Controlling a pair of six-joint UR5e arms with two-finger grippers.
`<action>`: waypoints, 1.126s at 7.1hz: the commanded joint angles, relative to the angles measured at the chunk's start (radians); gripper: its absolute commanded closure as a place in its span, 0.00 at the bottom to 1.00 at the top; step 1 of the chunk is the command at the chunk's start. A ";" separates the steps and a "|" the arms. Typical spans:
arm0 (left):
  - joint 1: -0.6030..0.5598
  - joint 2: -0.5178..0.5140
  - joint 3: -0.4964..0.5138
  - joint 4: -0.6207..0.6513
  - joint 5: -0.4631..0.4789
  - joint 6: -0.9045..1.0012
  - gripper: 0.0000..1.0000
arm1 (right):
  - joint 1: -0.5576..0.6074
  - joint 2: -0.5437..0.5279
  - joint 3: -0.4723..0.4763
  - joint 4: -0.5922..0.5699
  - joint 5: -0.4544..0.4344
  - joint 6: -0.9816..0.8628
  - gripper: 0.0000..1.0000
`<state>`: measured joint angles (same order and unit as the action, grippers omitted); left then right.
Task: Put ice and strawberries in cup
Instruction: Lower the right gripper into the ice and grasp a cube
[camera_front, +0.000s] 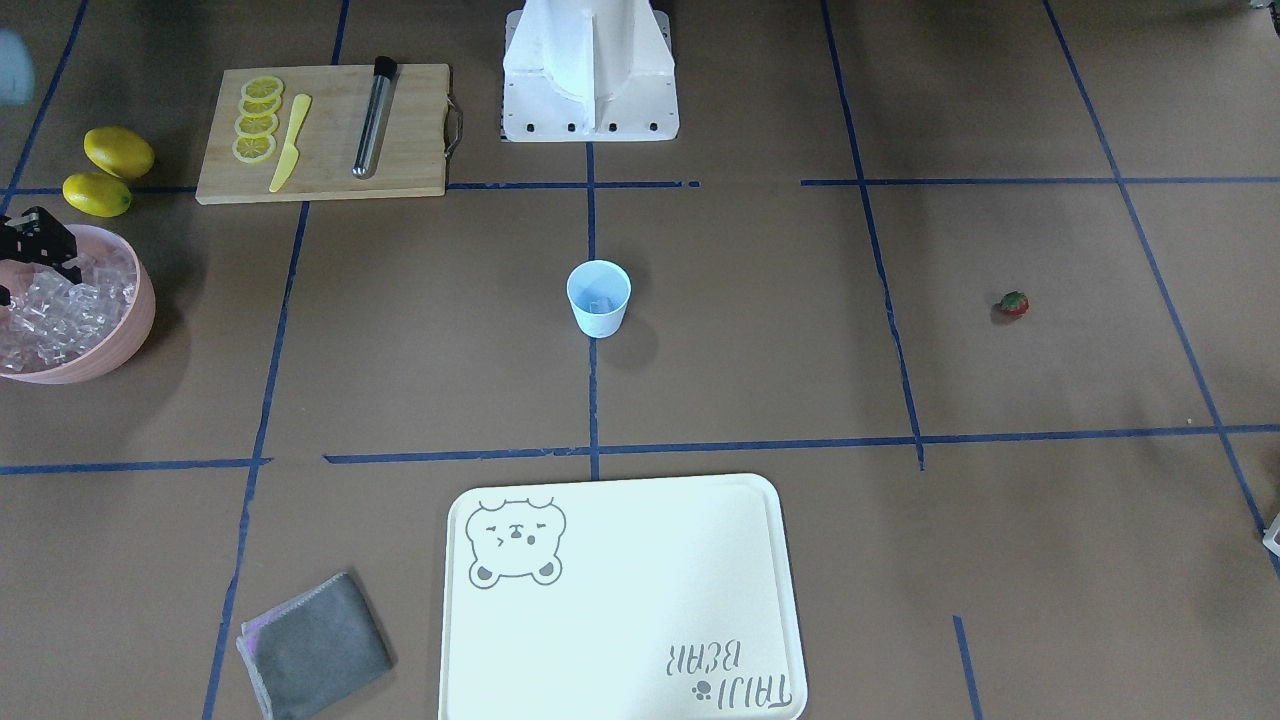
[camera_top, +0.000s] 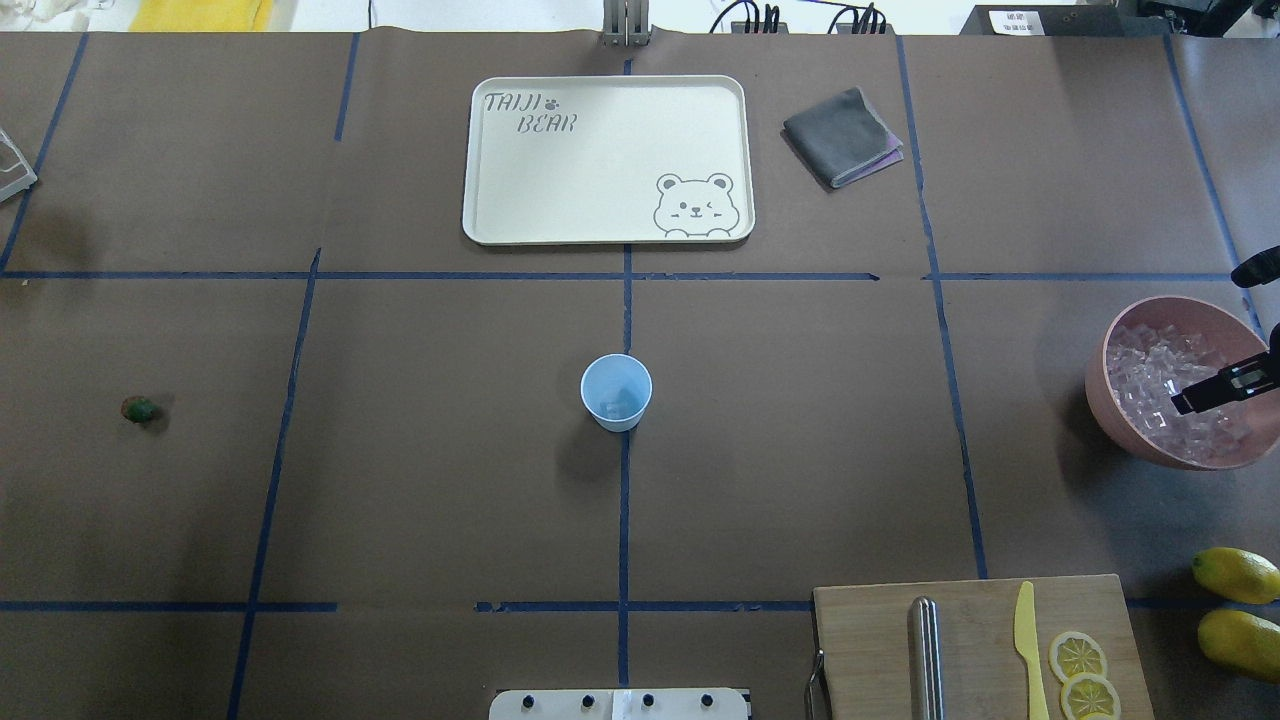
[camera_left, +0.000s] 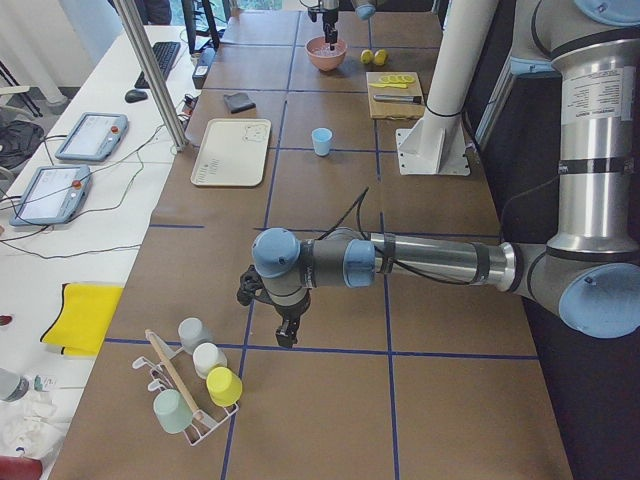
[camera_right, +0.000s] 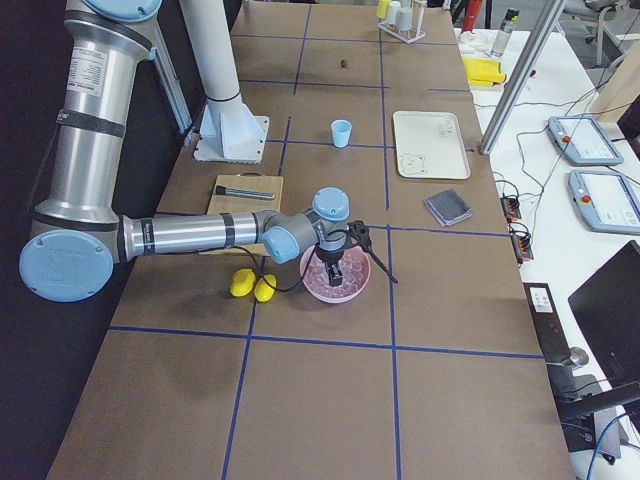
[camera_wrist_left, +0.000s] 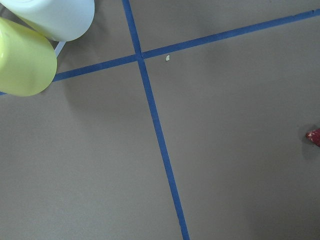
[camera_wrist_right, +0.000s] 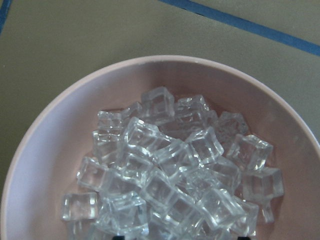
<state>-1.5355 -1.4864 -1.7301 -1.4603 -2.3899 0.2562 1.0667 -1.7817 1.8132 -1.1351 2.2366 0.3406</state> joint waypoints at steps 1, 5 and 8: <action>0.000 0.000 0.000 0.000 0.000 0.000 0.00 | -0.001 -0.004 0.000 0.000 0.000 -0.002 0.29; 0.000 0.000 0.000 0.000 0.000 0.000 0.00 | -0.001 -0.016 0.003 0.000 0.001 -0.005 0.81; 0.000 0.000 0.000 0.000 0.000 0.000 0.00 | 0.001 -0.019 0.011 0.000 0.002 -0.009 0.97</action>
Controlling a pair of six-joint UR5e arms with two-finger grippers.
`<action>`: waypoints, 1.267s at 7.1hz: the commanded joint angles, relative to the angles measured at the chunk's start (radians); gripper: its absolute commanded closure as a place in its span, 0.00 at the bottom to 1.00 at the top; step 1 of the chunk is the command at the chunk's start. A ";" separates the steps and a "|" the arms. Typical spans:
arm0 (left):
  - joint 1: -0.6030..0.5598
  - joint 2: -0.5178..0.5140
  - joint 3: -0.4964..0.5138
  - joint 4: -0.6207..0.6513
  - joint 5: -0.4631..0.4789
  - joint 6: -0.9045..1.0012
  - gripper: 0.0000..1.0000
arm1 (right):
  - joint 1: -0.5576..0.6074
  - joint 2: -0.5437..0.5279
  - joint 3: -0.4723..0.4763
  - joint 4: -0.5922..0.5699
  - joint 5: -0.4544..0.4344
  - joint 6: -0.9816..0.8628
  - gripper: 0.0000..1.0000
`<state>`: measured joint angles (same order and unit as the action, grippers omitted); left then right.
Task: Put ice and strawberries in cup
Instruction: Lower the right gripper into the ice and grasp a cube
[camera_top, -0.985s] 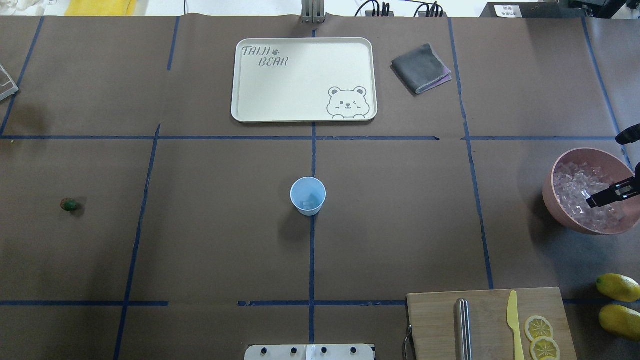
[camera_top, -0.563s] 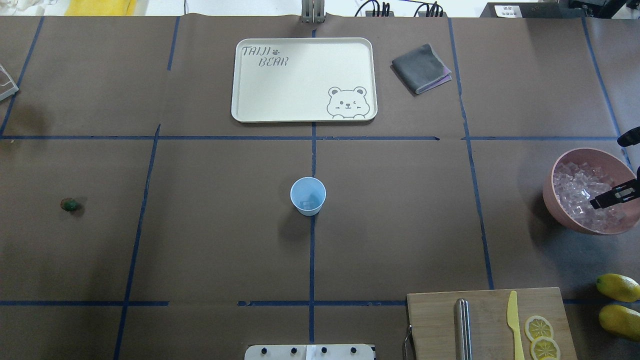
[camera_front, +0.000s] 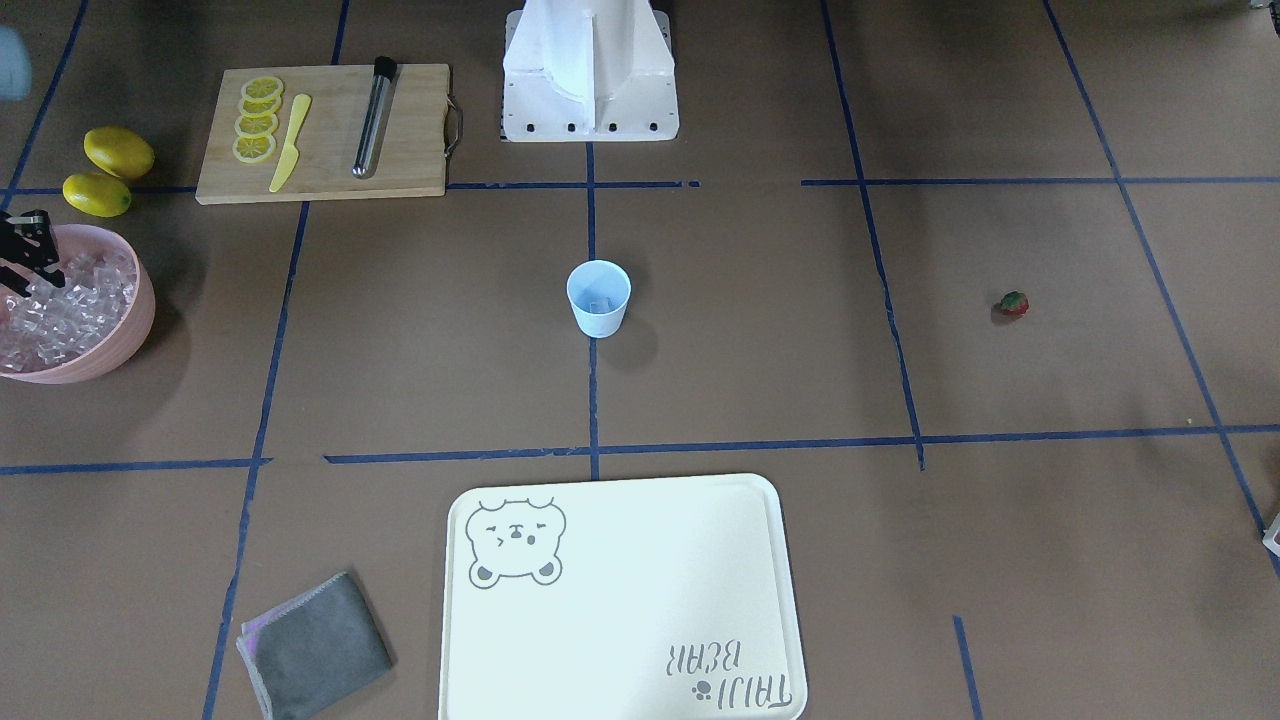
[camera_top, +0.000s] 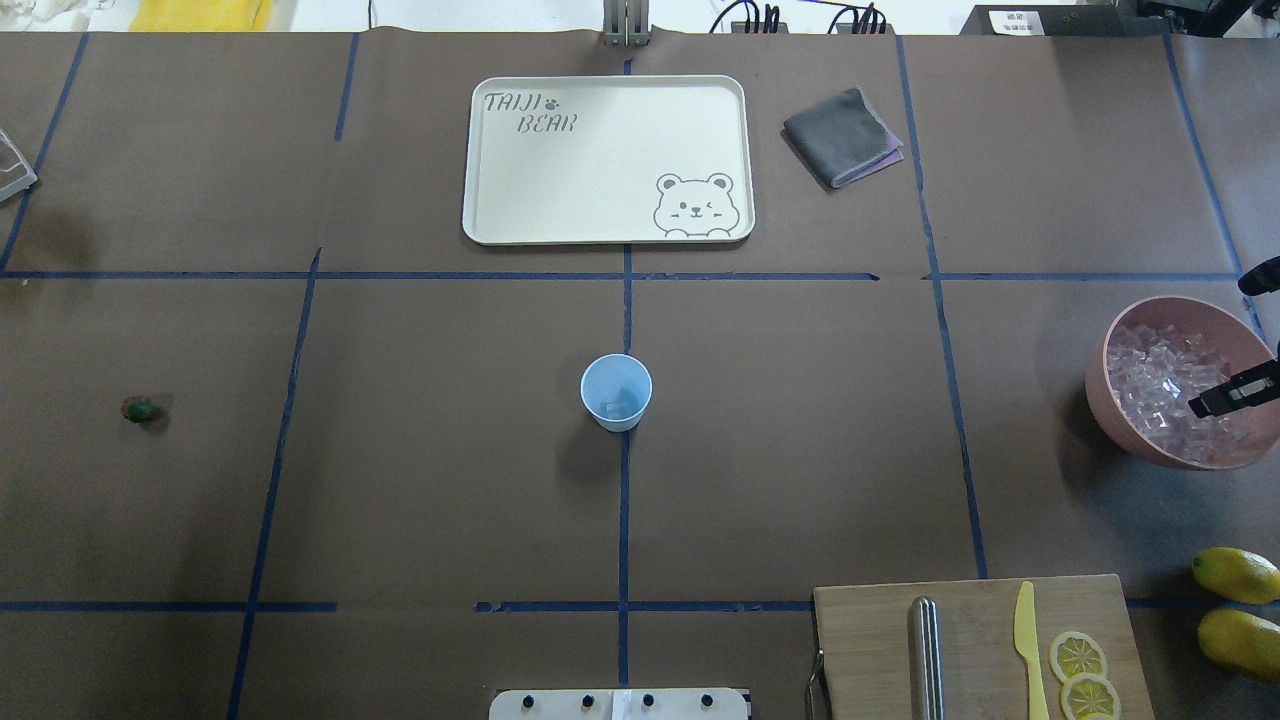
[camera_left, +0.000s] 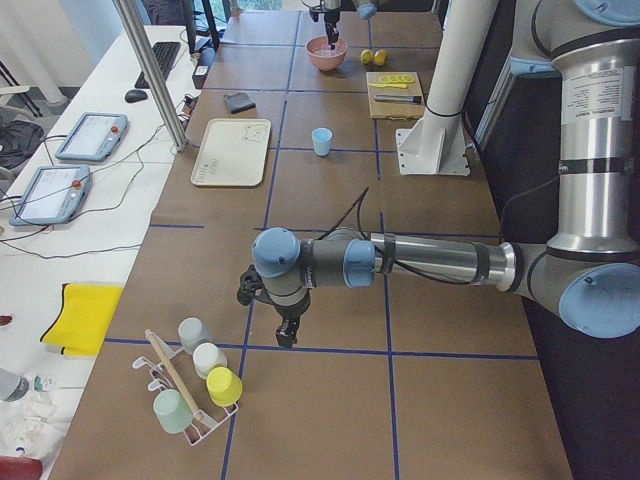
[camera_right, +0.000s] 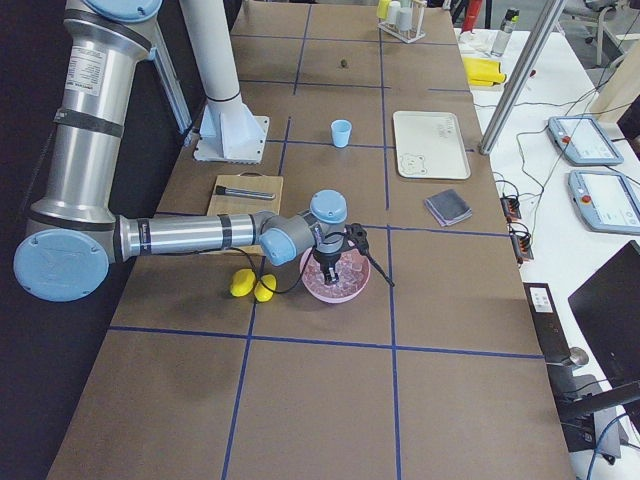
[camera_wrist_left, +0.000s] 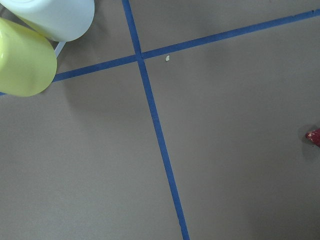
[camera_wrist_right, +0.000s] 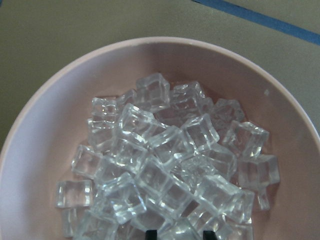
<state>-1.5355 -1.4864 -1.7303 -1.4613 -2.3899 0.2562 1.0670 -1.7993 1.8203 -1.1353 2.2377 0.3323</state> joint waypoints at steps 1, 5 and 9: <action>0.000 0.000 0.000 0.001 0.000 0.000 0.00 | 0.002 -0.003 0.008 0.000 0.002 -0.002 0.97; 0.000 0.000 -0.002 0.001 0.000 0.000 0.00 | 0.089 -0.018 0.102 -0.027 0.025 0.001 0.98; 0.000 0.000 -0.002 -0.001 0.000 0.000 0.00 | 0.097 0.058 0.264 -0.285 0.022 0.040 0.98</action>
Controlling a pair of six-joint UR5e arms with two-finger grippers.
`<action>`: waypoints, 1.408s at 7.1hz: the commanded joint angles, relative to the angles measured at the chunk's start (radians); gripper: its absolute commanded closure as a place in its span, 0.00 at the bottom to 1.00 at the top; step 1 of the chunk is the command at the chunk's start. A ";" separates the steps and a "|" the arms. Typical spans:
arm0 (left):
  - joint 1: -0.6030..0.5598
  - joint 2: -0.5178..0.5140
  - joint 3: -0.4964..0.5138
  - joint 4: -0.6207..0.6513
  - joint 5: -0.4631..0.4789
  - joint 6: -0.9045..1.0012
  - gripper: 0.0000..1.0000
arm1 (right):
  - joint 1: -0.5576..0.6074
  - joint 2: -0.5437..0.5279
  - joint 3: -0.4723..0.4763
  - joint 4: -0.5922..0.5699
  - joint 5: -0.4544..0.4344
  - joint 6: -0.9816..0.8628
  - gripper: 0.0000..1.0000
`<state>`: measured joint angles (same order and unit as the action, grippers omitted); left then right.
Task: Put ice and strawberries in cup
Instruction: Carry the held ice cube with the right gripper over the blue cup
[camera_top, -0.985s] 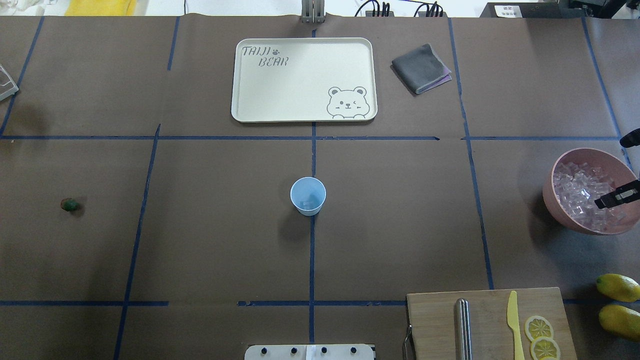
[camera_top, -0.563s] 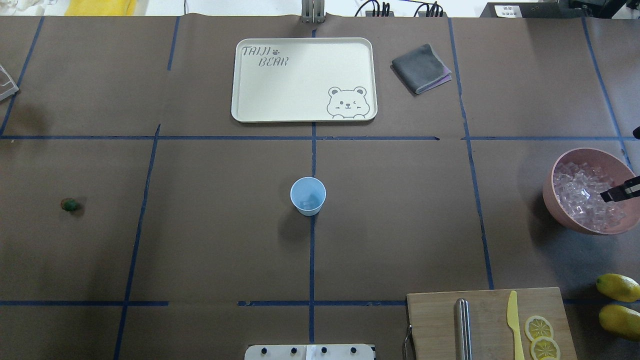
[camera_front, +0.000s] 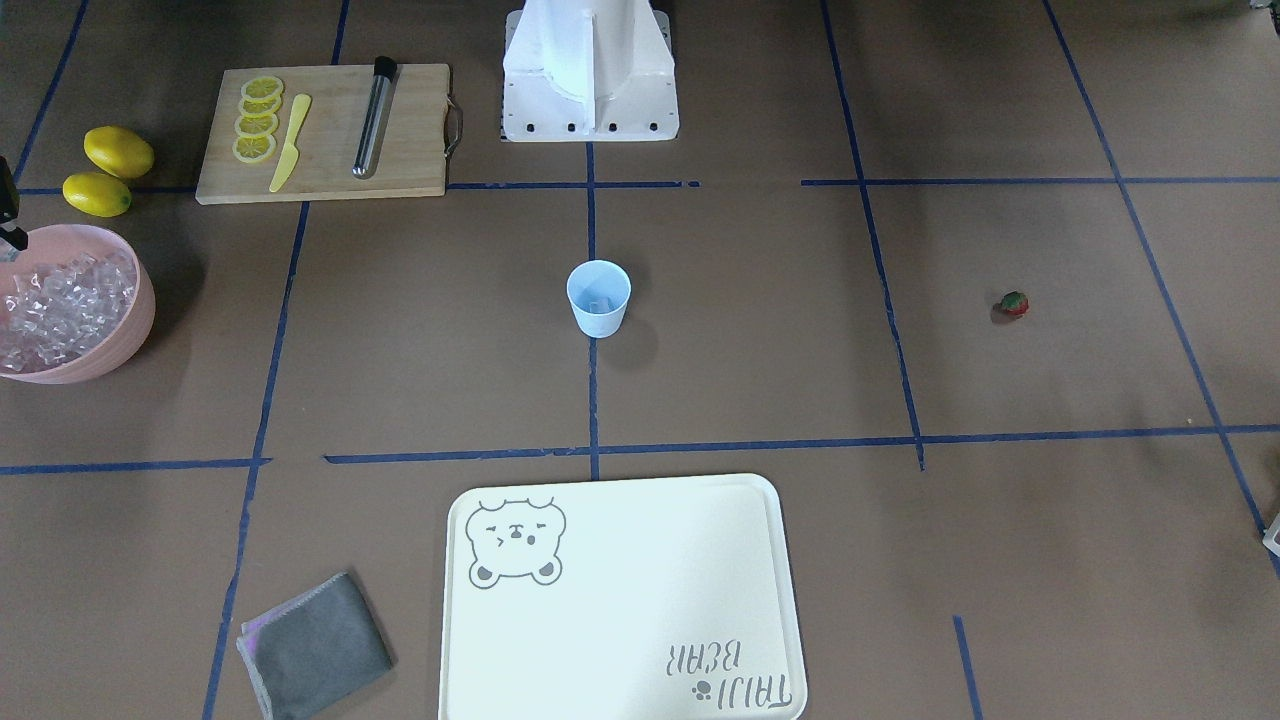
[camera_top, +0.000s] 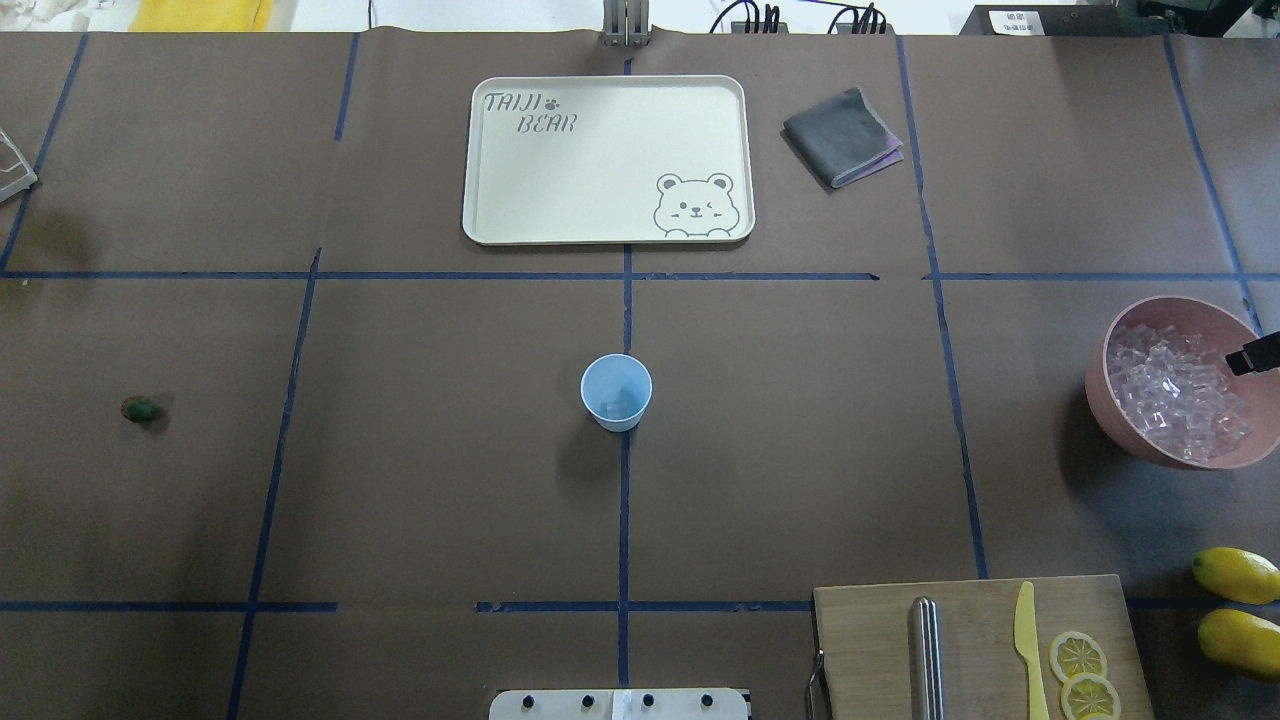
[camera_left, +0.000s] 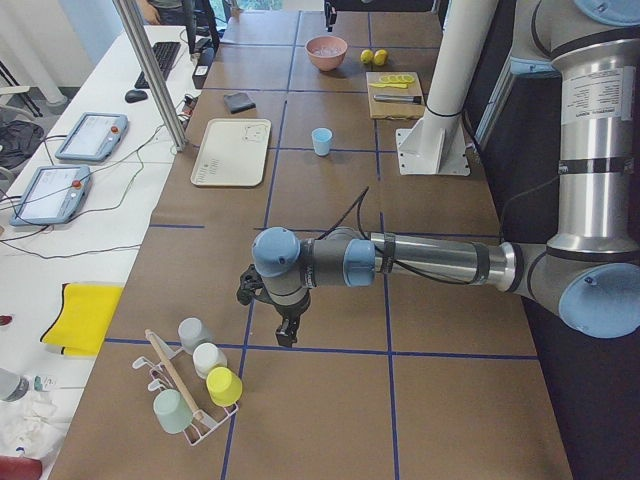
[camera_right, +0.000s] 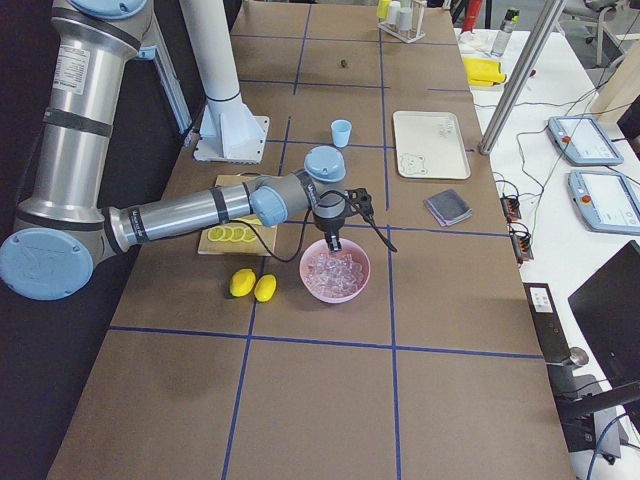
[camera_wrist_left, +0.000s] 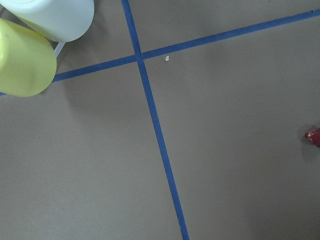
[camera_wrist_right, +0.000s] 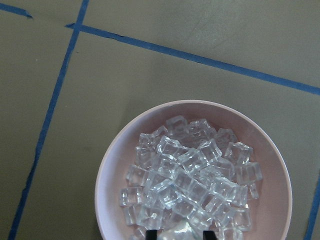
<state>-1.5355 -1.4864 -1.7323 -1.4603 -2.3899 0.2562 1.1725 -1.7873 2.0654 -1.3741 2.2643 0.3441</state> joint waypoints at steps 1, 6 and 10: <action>0.000 0.000 0.000 -0.002 0.000 0.000 0.00 | -0.039 0.102 0.021 -0.074 -0.006 0.103 0.98; 0.000 -0.002 -0.001 -0.005 0.000 0.002 0.00 | -0.336 0.547 0.021 -0.370 -0.150 0.502 0.98; 0.000 -0.002 0.000 -0.003 -0.002 0.002 0.00 | -0.584 0.865 -0.130 -0.462 -0.320 0.744 0.98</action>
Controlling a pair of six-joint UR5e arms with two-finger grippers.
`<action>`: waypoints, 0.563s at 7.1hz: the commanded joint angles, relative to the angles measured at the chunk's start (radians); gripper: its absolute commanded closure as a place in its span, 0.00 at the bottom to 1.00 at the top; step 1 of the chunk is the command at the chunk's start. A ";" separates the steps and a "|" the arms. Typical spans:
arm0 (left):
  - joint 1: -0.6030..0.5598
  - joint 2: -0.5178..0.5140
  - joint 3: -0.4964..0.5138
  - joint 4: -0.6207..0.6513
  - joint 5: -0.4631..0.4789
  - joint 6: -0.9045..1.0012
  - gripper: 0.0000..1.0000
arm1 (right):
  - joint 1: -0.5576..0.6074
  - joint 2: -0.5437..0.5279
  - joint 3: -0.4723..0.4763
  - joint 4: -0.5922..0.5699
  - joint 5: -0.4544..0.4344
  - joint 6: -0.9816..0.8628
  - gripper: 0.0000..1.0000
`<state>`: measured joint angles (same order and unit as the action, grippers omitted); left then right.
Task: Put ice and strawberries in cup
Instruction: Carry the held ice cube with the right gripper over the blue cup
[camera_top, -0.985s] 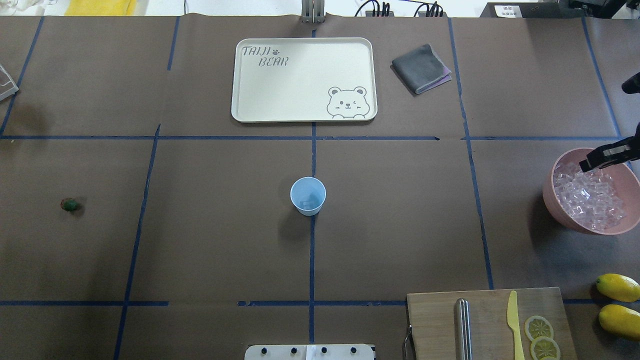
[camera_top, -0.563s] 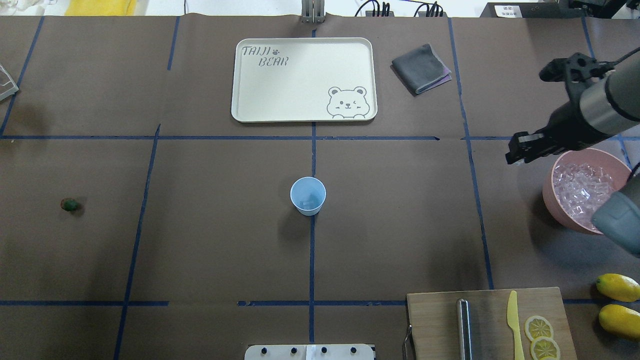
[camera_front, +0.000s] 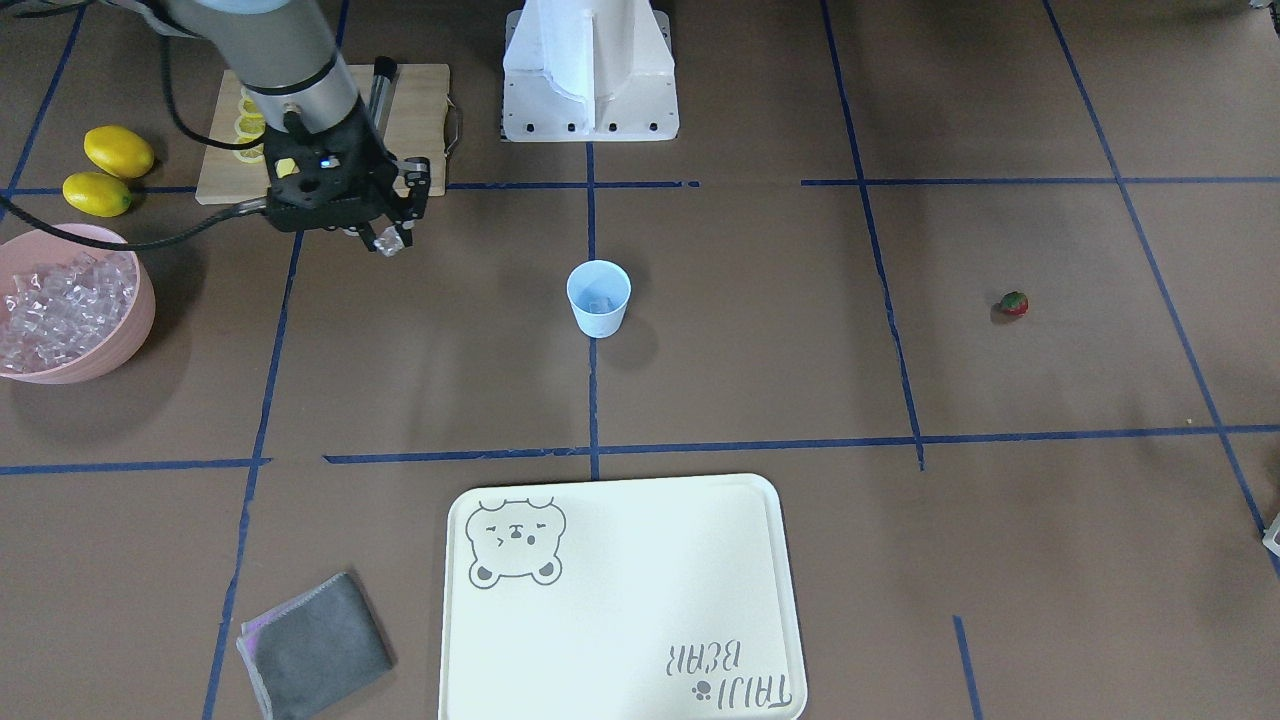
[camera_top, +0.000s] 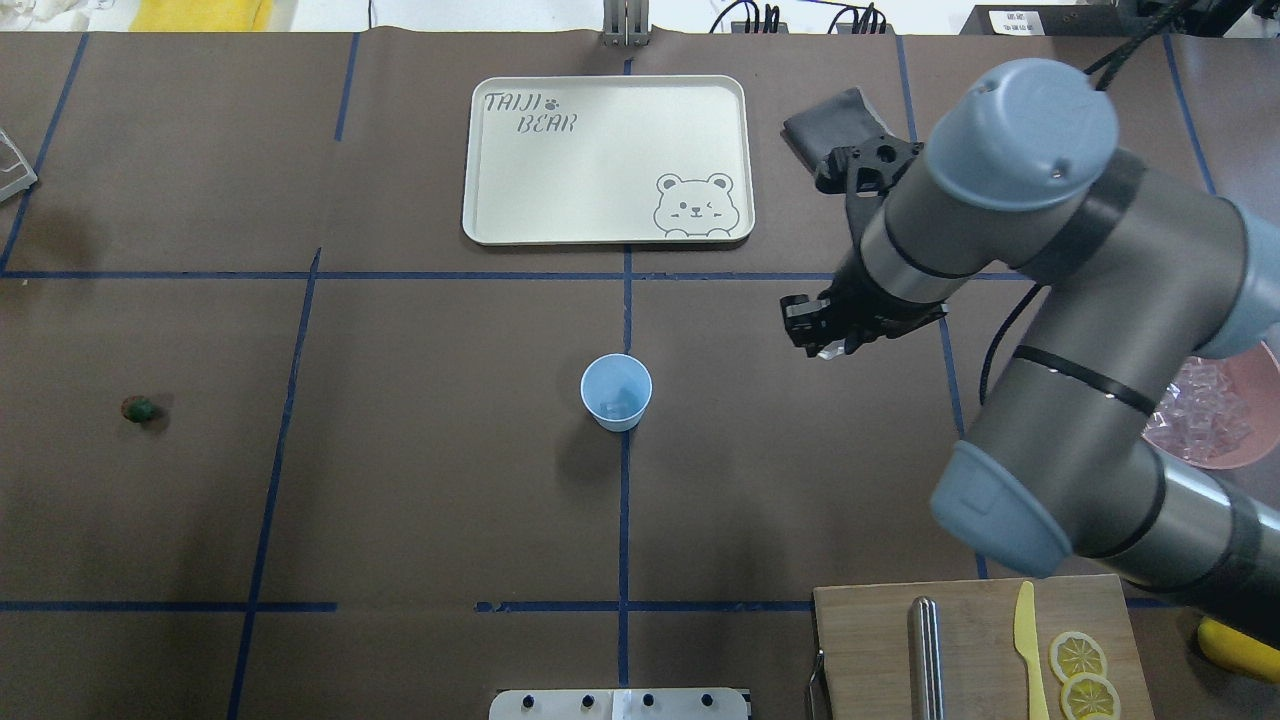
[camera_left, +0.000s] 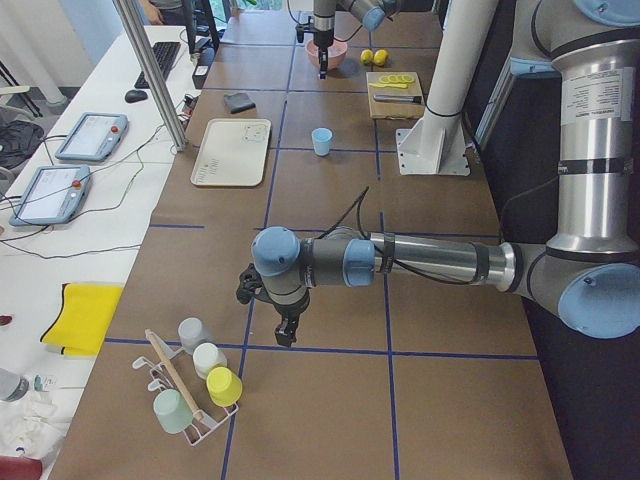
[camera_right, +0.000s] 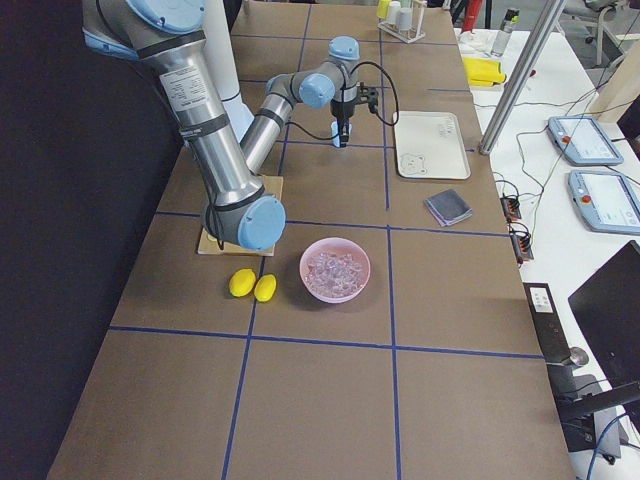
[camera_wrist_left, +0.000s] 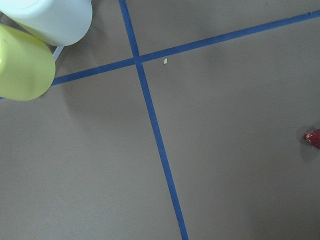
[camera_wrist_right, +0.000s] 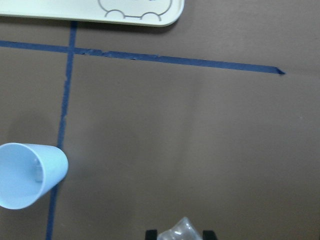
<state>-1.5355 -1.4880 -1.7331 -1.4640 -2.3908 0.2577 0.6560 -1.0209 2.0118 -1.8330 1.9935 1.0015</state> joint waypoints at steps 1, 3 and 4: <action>0.000 0.000 0.001 0.001 0.001 0.000 0.00 | -0.108 0.192 -0.155 -0.003 -0.106 0.130 0.98; 0.000 0.000 0.003 0.004 0.001 0.000 0.00 | -0.157 0.325 -0.282 -0.002 -0.140 0.205 0.98; 0.000 0.000 0.003 0.005 0.001 0.000 0.00 | -0.176 0.347 -0.316 0.000 -0.159 0.225 0.98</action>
<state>-1.5355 -1.4880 -1.7309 -1.4606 -2.3903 0.2577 0.5067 -0.7211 1.7499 -1.8344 1.8604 1.1965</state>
